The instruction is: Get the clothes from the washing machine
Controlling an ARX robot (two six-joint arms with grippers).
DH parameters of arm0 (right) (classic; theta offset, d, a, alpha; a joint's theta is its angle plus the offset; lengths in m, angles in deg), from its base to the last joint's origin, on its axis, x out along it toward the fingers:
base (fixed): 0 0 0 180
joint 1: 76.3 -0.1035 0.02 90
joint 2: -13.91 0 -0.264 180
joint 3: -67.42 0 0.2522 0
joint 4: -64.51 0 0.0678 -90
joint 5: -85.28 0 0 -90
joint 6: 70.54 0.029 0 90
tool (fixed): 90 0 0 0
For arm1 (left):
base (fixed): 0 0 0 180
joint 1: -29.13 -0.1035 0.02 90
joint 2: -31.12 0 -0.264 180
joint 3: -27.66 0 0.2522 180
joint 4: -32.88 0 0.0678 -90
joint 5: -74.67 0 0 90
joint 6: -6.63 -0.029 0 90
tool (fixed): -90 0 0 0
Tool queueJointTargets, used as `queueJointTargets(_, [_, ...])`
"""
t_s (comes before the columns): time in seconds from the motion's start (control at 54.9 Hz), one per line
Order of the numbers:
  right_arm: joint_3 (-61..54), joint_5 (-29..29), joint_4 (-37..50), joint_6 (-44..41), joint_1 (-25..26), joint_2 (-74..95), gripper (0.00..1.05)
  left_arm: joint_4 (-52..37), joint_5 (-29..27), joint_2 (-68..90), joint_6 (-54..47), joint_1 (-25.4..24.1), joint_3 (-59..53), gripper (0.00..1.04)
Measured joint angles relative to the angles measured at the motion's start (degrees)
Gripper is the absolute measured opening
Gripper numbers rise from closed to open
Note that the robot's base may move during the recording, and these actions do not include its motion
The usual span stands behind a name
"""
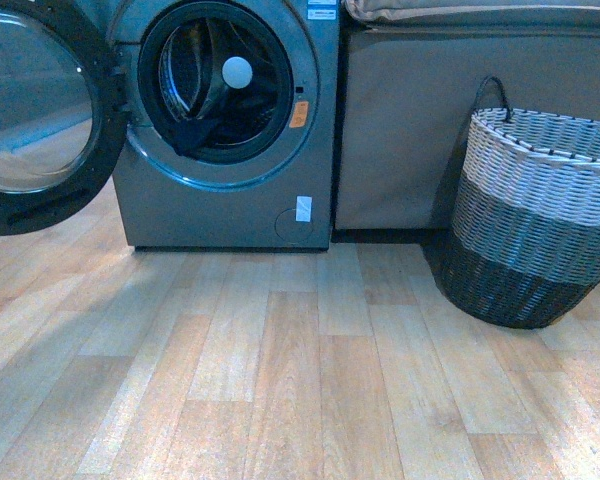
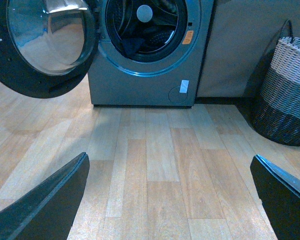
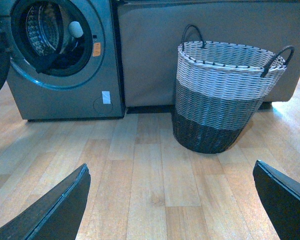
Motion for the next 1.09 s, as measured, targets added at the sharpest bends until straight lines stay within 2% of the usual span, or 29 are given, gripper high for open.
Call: queueJointTargets(1.092, [0.0,0.0,0.0,0.02,-0.02,0.0,0.97,0.0,0.0,0.07,0.0,0.0,0.0,0.98])
